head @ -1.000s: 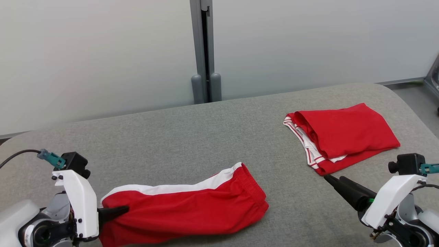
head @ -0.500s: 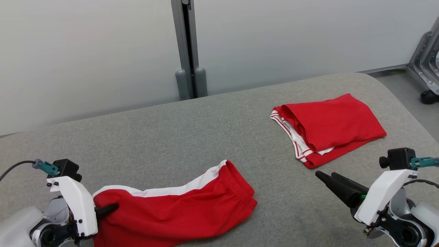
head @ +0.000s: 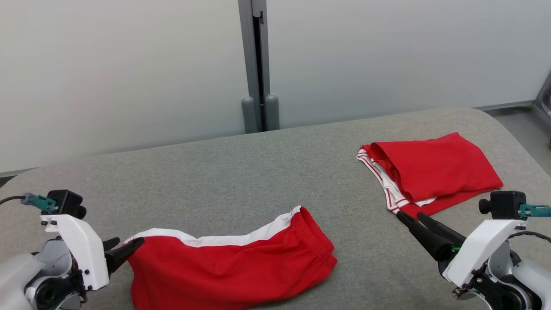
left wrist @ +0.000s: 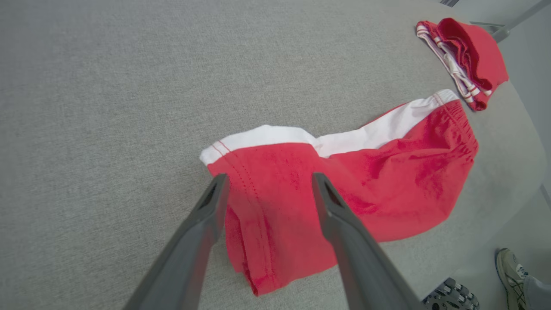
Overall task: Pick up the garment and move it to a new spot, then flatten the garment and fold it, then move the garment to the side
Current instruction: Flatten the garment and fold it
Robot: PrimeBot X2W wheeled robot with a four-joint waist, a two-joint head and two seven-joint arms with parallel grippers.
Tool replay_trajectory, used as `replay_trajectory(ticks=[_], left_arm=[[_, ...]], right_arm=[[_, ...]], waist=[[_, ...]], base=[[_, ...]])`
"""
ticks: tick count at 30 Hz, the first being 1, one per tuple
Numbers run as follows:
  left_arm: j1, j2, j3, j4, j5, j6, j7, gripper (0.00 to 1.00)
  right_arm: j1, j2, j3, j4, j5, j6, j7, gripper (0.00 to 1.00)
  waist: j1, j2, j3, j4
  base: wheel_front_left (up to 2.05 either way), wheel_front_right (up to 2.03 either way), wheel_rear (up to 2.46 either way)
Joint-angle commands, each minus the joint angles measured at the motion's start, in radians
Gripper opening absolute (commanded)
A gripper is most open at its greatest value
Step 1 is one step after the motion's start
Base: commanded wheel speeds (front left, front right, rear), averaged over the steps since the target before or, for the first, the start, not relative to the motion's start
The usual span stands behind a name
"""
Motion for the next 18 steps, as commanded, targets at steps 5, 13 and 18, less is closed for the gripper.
replay_trajectory(ticks=[5, 13, 18], left_arm=[[0.018, 0.08, 0.026, -0.108, 0.054, 0.023, -0.116, 1.0], [0.118, 0.191, 0.095, -0.331, 0.181, 0.258, -0.47, 1.0], [0.234, 0.201, 0.192, -0.459, 0.236, 0.415, -0.557, 1.0]], right_arm=[[0.043, -0.009, -0.029, -0.016, -0.05, 0.0, -0.081, 1.0], [0.1, 0.02, -0.104, 0.018, -0.18, 0.0, -0.24, 1.0], [0.151, 0.07, -0.172, 0.036, -0.299, 0.0, -0.273, 1.0]], waist=[[0.0, 0.0, -0.042, 0.057], [0.0, 0.0, -0.082, 0.121], [0.0, 0.0, -0.094, 0.14]], base=[[0.0, 0.0, 0.0], [0.0, 0.0, 0.0], [0.0, 0.0, 0.0]])
